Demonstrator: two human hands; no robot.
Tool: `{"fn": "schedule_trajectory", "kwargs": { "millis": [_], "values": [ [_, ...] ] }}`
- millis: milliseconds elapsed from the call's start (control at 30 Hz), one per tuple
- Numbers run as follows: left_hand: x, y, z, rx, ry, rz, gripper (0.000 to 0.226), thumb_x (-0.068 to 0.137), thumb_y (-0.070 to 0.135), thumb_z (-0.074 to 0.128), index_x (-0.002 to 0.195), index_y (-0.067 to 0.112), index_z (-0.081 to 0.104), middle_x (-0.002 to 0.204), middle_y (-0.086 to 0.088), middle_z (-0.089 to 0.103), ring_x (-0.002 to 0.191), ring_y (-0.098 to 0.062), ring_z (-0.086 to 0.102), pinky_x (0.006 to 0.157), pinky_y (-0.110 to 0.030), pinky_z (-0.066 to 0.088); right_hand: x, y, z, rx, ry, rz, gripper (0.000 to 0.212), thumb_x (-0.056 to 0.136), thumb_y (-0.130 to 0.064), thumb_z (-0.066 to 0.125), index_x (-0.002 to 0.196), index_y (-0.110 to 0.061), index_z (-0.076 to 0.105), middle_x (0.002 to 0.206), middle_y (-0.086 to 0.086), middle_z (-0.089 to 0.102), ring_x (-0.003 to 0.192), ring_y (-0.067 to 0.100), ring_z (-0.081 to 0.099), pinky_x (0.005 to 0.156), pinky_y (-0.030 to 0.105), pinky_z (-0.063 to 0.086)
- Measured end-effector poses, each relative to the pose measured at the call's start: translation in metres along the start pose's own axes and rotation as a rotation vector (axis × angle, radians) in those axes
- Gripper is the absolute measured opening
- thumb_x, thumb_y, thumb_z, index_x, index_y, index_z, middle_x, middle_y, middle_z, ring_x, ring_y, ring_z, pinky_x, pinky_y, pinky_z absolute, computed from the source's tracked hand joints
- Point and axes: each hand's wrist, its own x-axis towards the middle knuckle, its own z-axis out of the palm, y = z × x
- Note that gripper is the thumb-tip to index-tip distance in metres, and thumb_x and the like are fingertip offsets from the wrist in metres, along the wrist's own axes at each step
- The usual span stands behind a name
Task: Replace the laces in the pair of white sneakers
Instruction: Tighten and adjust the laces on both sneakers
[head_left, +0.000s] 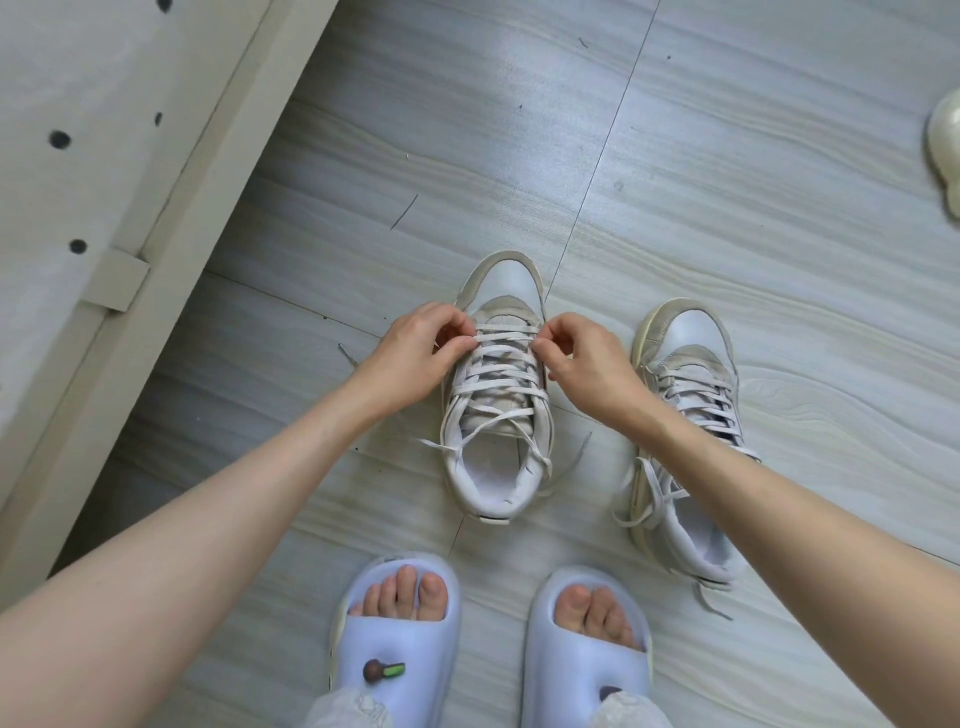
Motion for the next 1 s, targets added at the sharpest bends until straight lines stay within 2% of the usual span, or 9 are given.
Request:
{"fn": "schedule_trajectory", "kwargs": {
  "millis": [133, 233, 300, 467, 567, 700, 767, 900, 1000],
  "values": [
    [-0.001, 0.003, 0.001, -0.03, 0.01, -0.039, 0.003, 0.089, 0.012, 0.059, 0.091, 0.014, 0.059, 0.087, 0.002, 0.059, 0.082, -0.016, 0.055, 0.08, -0.026, 0.044, -0.001, 0.0, -0.001, -0.016, 0.008, -0.019, 0.006, 0.095, -0.019, 0.048, 0.09, -0.015, 0.05, 0.082, 0.001, 0.059, 0.084, 0.028, 0.059, 0.083, 0.048, 0.047],
    [-0.007, 0.007, -0.001, -0.081, 0.046, -0.062, 0.006, 0.088, 0.015, 0.06, 0.088, 0.019, 0.056, 0.081, 0.007, 0.059, 0.077, -0.014, 0.056, 0.074, -0.019, 0.042, -0.006, 0.002, -0.007, 0.099, 0.04, 0.006, 0.004, 0.092, -0.02, 0.054, 0.089, -0.018, 0.052, 0.08, -0.003, 0.06, 0.083, 0.024, 0.062, 0.083, 0.048, 0.049],
    [-0.011, 0.01, 0.0, -0.079, 0.048, -0.061, 0.006, 0.086, 0.02, 0.064, 0.084, 0.021, 0.058, 0.082, 0.004, 0.061, 0.076, -0.015, 0.057, 0.076, -0.023, 0.044, -0.012, 0.002, -0.007, 0.142, 0.04, 0.004, 0.008, 0.089, -0.025, 0.059, 0.083, -0.021, 0.054, 0.081, -0.003, 0.062, 0.084, 0.021, 0.062, 0.083, 0.047, 0.051],
    [-0.014, 0.018, 0.002, -0.074, 0.002, -0.145, 0.009, 0.08, 0.028, 0.071, 0.081, 0.025, 0.063, 0.092, -0.001, 0.061, 0.079, -0.012, 0.058, 0.078, -0.022, 0.045, -0.016, -0.002, -0.002, 0.054, -0.013, -0.014, 0.011, 0.085, -0.029, 0.065, 0.078, -0.02, 0.061, 0.09, 0.005, 0.064, 0.085, 0.018, 0.058, 0.083, 0.033, 0.047],
    [-0.009, 0.023, 0.0, -0.016, -0.025, -0.152, 0.01, 0.081, 0.026, 0.069, 0.076, 0.028, 0.061, 0.092, 0.0, 0.059, 0.076, -0.01, 0.054, 0.071, -0.016, 0.038, -0.01, -0.002, -0.003, -0.003, -0.042, 0.021, 0.013, 0.086, -0.025, 0.063, 0.074, -0.022, 0.058, 0.093, 0.007, 0.062, 0.088, 0.02, 0.058, 0.082, 0.031, 0.043],
    [-0.005, 0.023, -0.001, 0.021, -0.1, -0.163, 0.016, 0.085, 0.021, 0.062, 0.072, 0.027, 0.057, 0.092, 0.001, 0.059, 0.082, -0.014, 0.054, 0.078, -0.026, 0.042, -0.008, 0.001, -0.002, 0.017, -0.083, 0.065, 0.016, 0.09, -0.019, 0.055, 0.077, -0.01, 0.059, 0.092, 0.013, 0.063, 0.09, 0.027, 0.059, 0.088, 0.044, 0.048],
    [-0.006, 0.018, -0.003, -0.062, -0.11, -0.199, 0.018, 0.086, 0.019, 0.061, 0.072, 0.028, 0.056, 0.088, 0.002, 0.061, 0.084, -0.015, 0.056, 0.085, -0.033, 0.046, -0.01, 0.002, -0.003, 0.088, -0.089, 0.098, 0.019, 0.091, -0.016, 0.054, 0.072, -0.014, 0.055, 0.087, 0.012, 0.063, 0.09, 0.029, 0.06, 0.088, 0.049, 0.048],
    [-0.014, 0.011, -0.005, -0.26, -0.132, -0.266, 0.015, 0.088, 0.012, 0.06, 0.077, 0.022, 0.057, 0.079, 0.005, 0.06, 0.079, -0.014, 0.055, 0.09, -0.039, 0.047, -0.014, 0.002, -0.005, 0.249, -0.098, 0.169, 0.02, 0.091, -0.013, 0.056, 0.071, -0.018, 0.054, 0.075, 0.0, 0.058, 0.078, 0.017, 0.056, 0.09, 0.049, 0.049],
    [-0.015, 0.012, -0.005, -0.327, -0.078, -0.262, 0.016, 0.087, 0.01, 0.061, 0.079, 0.022, 0.057, 0.079, 0.005, 0.06, 0.079, -0.015, 0.056, 0.088, -0.042, 0.049, -0.017, -0.001, -0.007, 0.289, -0.061, 0.158, 0.013, 0.088, -0.013, 0.061, 0.077, -0.019, 0.056, 0.077, -0.003, 0.059, 0.075, 0.013, 0.055, 0.089, 0.043, 0.05]
  ]
}}
